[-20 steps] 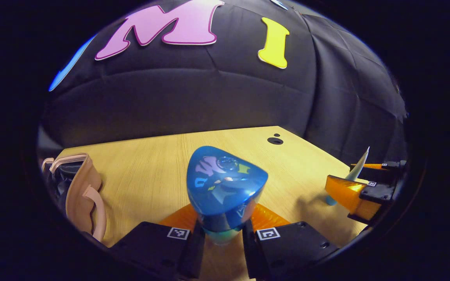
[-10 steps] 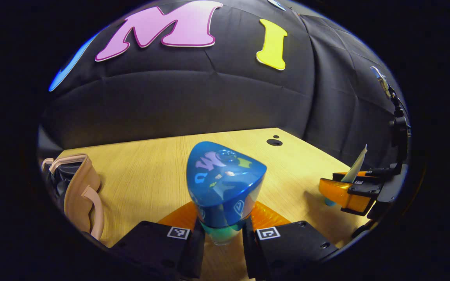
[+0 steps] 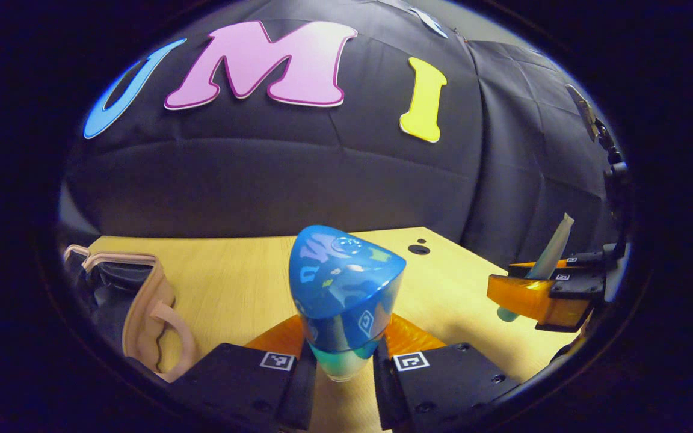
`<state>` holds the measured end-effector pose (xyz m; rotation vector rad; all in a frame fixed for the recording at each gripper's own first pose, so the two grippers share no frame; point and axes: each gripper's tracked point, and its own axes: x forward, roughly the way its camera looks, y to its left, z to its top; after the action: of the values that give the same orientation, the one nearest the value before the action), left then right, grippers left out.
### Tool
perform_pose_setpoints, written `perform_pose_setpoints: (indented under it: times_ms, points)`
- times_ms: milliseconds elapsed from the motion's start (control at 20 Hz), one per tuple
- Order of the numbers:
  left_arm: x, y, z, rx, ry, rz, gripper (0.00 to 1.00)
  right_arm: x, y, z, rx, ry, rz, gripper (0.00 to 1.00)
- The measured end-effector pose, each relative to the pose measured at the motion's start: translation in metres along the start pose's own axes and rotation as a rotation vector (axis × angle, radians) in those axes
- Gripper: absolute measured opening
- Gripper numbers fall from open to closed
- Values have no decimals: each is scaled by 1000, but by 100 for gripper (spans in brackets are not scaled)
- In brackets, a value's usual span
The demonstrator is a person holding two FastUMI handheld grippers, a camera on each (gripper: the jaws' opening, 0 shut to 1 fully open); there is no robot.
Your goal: First open the suitcase, pack the skin care products into it, and then close the suitcase.
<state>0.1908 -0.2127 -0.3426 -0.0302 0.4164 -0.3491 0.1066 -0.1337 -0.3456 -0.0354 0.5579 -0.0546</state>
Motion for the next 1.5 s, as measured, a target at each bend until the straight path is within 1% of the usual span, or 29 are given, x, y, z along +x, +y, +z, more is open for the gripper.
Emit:
perform_pose_setpoints:
  times_ms: [100,150,250,350,500,550,650,700,750,850,950,1000,1050,1100,1150,1200,1250,1300,1350,1400,1450,1500]
  points:
    - [-32,21,22,-11,-14,17,45,-15,34,28,-16,-39,65,48]
    - [-54,39,32,-10,-12,42,45,-21,52,40,-26,-51,101,48]
    - [-93,81,45,9,5,108,45,-34,94,58,-23,-62,176,48]
    - [-130,130,49,9,39,195,45,-46,138,73,-7,-72,245,48]
    - [-172,206,29,-28,152,323,45,-60,201,82,-7,-74,329,48]
    - [-185,232,15,-35,199,355,45,-65,221,81,6,-65,359,48]
    - [-195,268,-8,-42,286,394,45,-76,255,80,34,-41,417,48]
    - [-196,282,-16,-41,319,401,45,-81,267,80,31,-34,439,48]
    - [-191,292,-25,-49,350,402,41,-86,276,80,16,-34,456,48]
    - [-175,302,-45,-112,424,387,48,-86,292,76,5,-22,483,48]
    - [-159,307,-60,-163,481,383,45,-84,311,63,42,44,508,48]
    - [-151,312,-66,-168,508,380,48,-80,318,58,47,70,514,48]
    - [-144,316,-72,-163,542,376,48,-75,323,53,46,89,512,48]
    - [-136,319,-76,-149,571,370,46,-72,325,50,42,98,510,48]
    - [-127,322,-80,-138,598,362,45,-72,326,49,43,103,511,48]
    - [-122,324,-84,-137,634,363,48,-71,326,49,41,103,509,48]
    - [-114,325,-89,-147,668,351,48,-70,325,48,38,106,506,48]
    - [-108,327,-97,-172,708,349,45,-71,322,49,36,107,500,48]
    - [-106,329,-103,-196,750,345,46,-72,318,48,34,107,496,48]
    - [-97,333,-106,-205,756,341,48,-72,315,48,32,107,490,48]
    - [-93,334,-104,-217,773,332,45,-73,311,49,31,107,484,48]
    - [-88,335,-104,-216,789,311,48,-74,310,50,33,108,480,48]
